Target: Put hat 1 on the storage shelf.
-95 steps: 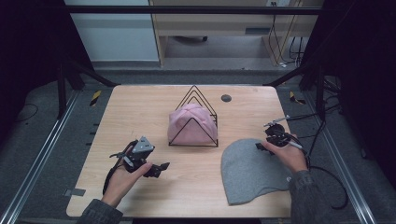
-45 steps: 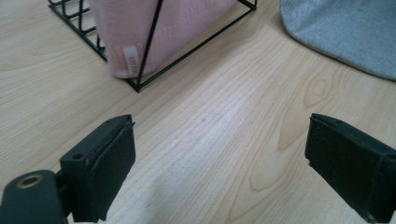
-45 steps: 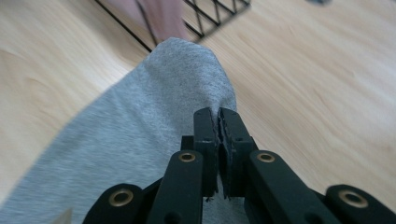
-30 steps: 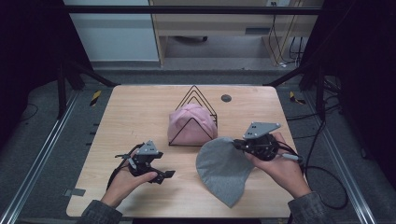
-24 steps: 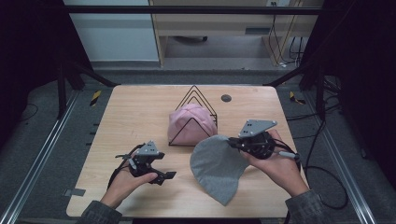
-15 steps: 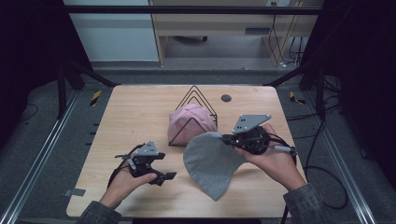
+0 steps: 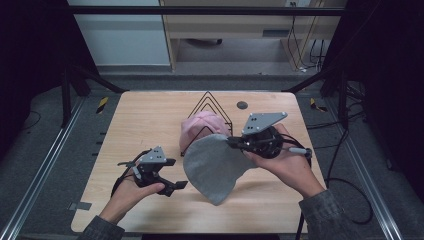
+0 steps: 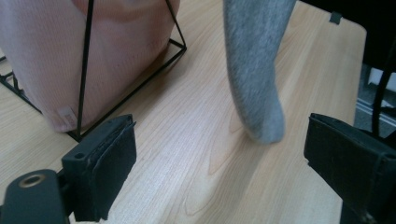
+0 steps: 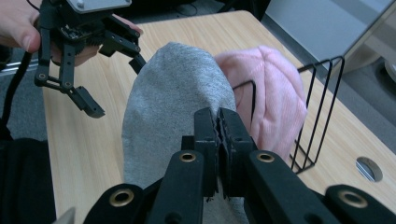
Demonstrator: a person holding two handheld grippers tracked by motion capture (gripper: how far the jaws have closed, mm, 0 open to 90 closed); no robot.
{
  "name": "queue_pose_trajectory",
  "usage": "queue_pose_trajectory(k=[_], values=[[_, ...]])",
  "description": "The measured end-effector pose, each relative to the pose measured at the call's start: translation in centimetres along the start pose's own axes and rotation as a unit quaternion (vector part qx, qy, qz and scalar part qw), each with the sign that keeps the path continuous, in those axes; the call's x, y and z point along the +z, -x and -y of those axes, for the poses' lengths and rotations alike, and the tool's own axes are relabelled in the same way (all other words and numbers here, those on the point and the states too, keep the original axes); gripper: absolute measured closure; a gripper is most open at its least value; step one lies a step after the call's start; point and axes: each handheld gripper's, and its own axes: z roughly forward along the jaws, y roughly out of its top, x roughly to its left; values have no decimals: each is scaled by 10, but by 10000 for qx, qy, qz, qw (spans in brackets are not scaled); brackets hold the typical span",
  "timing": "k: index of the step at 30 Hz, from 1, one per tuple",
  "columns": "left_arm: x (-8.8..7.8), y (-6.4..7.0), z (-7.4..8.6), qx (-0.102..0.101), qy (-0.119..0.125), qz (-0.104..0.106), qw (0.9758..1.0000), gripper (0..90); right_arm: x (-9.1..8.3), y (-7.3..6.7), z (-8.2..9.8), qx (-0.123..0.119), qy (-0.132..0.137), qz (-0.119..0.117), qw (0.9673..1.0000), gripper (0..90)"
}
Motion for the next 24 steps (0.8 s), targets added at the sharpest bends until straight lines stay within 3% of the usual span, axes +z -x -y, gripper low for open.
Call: queue_pose_trajectory(k=[15,24], values=[[2,1,-27,191,29,73,9998,79,-1,6,-17,77,160,9,9998,872],[7,-9,-35,136,-7,36,9999,82,-1,6,-25,56,243,-29,9997,872]])
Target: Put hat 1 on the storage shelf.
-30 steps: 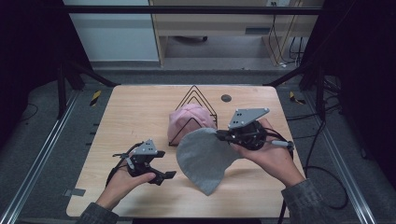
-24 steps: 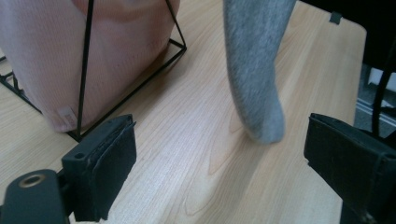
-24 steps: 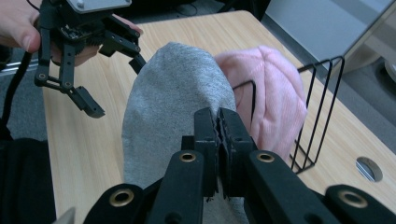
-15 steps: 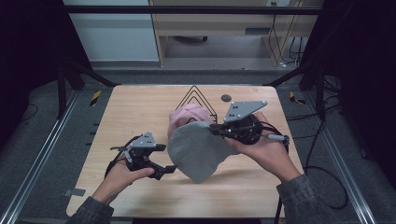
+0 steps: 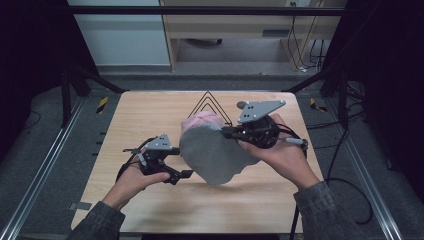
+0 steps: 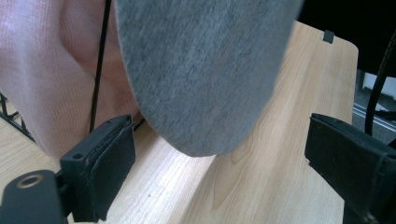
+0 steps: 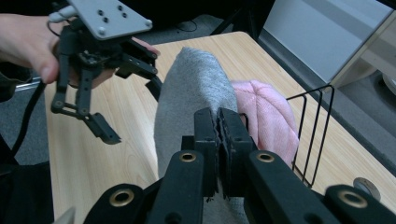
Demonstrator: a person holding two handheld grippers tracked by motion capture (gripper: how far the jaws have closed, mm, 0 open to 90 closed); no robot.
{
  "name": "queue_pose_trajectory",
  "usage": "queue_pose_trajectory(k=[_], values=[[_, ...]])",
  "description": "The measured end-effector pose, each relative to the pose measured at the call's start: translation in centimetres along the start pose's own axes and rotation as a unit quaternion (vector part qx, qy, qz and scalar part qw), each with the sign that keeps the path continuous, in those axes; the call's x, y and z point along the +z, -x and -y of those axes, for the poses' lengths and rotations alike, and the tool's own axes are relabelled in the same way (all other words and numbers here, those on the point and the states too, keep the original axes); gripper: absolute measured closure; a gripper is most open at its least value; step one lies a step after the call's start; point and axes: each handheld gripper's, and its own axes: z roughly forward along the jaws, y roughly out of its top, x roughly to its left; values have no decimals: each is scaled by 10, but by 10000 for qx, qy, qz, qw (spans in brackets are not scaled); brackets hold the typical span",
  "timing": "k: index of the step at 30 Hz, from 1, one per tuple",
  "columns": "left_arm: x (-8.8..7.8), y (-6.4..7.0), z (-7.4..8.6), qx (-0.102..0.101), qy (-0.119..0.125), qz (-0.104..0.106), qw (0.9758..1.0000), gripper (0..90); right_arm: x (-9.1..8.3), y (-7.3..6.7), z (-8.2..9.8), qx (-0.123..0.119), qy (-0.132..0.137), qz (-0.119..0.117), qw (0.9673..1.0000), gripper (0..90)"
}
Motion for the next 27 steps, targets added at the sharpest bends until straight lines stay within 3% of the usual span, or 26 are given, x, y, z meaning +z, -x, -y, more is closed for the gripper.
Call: queue_pose_trajectory(k=[7,22,24,27], values=[[0,-4,-9,26,8,-40,10000,85,-2,-3,-8,-46,61,-28,10000,873],[-1,-10,-22,0,387,-36,9992,120,0,-11,-36,-275,353,-282,9986,874],[-3,-10,-21,-28,488,-14,9988,235,1,-13,-38,-303,350,-282,9985,874],[-7,-10,-21,7,417,100,9991,583,4,-13,-38,-315,323,-260,9986,874]])
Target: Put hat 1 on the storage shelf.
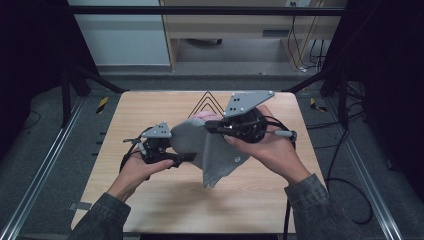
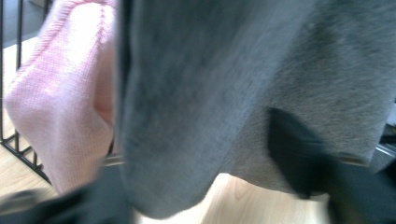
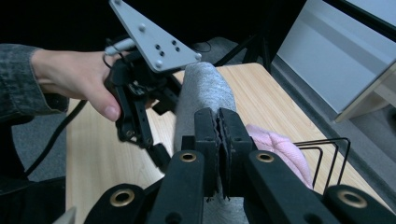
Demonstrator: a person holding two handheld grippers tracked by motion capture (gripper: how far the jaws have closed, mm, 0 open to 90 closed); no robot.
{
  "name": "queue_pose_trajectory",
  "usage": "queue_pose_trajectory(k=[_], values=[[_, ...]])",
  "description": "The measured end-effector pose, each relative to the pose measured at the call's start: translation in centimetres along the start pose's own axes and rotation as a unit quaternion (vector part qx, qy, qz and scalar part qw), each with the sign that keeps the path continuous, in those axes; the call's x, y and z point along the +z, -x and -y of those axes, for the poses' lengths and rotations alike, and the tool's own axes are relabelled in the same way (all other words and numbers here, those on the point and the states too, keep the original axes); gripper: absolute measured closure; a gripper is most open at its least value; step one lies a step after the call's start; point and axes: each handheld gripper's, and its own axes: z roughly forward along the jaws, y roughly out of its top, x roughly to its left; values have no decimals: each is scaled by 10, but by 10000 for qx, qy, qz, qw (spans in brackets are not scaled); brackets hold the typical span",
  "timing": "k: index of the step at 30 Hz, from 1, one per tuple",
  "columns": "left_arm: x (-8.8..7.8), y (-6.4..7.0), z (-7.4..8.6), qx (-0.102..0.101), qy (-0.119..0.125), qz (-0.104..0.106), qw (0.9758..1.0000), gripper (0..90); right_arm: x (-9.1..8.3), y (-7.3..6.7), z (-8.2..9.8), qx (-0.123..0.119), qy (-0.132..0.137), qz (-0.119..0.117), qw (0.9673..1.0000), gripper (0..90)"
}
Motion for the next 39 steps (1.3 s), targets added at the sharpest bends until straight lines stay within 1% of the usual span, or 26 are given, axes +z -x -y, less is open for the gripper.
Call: queue_pose_trajectory(k=[1,3,4,5,6,9,16,18,22,30,31,35,39], values=[[-1,0,0,-1,-38,4,10000,708,0,1,1,16,-7,7,10000,874],[-4,-1,1,-22,34,38,10000,828,1,3,4,58,-41,36,10000,874],[-6,-2,1,-28,56,46,10000,860,0,5,6,96,-49,59,9999,874],[-7,-2,1,-37,42,64,10000,873,0,6,9,120,-58,74,9999,874],[-7,-2,0,-18,3,88,10000,875,0,8,11,159,-57,82,9998,874],[-9,1,-3,39,-56,47,10000,875,-1,11,17,238,-81,139,9996,874],[-24,4,-18,128,11,-161,9998,867,-5,18,26,429,-66,303,9986,873],[-28,4,-23,166,34,-222,9996,865,-6,19,28,484,-69,316,9983,873],[-34,4,-29,205,25,-299,9993,865,-7,21,32,519,-79,319,9981,873],[-38,4,-39,224,25,-357,9991,862,-8,24,34,599,-39,330,9976,875],[-39,3,-41,233,27,-380,9990,862,-9,25,35,610,-27,338,9976,899],[-41,2,-48,201,108,-336,9992,866,-9,29,37,667,-25,367,9971,900],[-42,1,-55,228,129,-382,9989,874,-8,34,39,712,-3,377,9968,900]])
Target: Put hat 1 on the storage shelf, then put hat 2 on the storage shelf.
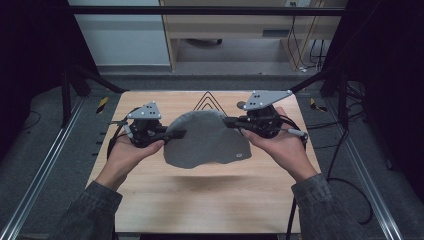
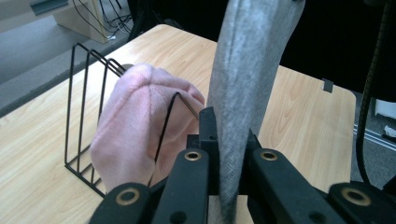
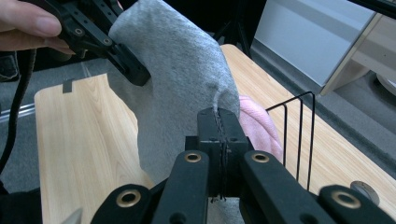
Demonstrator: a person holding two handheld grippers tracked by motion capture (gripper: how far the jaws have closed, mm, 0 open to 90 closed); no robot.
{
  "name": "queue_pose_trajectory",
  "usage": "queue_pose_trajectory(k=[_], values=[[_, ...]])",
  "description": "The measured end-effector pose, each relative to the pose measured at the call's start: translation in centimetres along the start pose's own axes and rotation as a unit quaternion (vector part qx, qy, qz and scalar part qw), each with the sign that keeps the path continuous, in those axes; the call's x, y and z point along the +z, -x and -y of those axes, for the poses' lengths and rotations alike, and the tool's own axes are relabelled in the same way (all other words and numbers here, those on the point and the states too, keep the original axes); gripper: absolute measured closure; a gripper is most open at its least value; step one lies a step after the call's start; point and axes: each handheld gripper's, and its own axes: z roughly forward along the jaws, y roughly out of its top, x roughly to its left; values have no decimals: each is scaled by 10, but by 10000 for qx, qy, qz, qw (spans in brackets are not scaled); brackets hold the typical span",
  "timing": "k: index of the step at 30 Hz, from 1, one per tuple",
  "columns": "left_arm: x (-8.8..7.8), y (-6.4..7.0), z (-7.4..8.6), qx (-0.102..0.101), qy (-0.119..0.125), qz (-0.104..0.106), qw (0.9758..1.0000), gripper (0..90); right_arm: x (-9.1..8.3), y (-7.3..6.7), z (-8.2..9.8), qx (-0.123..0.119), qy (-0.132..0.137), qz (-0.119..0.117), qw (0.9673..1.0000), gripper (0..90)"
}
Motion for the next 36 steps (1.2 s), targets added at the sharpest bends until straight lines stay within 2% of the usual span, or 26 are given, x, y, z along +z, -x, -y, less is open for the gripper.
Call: queue_pose_trajectory(k=[5,11,19,21,27,36], values=[[-1,1,-9,32,13,6,10000,874,-2,6,3,117,126,23,9999,900],[-3,2,-23,98,-30,-30,9999,873,-7,9,2,143,214,92,9996,900],[-4,-6,-50,117,-51,-153,9998,872,-12,21,-5,241,448,198,9985,900],[-4,-10,-60,175,-82,-186,9996,871,-15,27,-10,268,552,244,9978,900],[-2,-25,-86,203,68,-308,9993,870,-15,51,-23,407,792,414,9952,900],[12,-52,-104,144,263,-473,9984,870,3,85,-32,546,951,811,9907,900]])
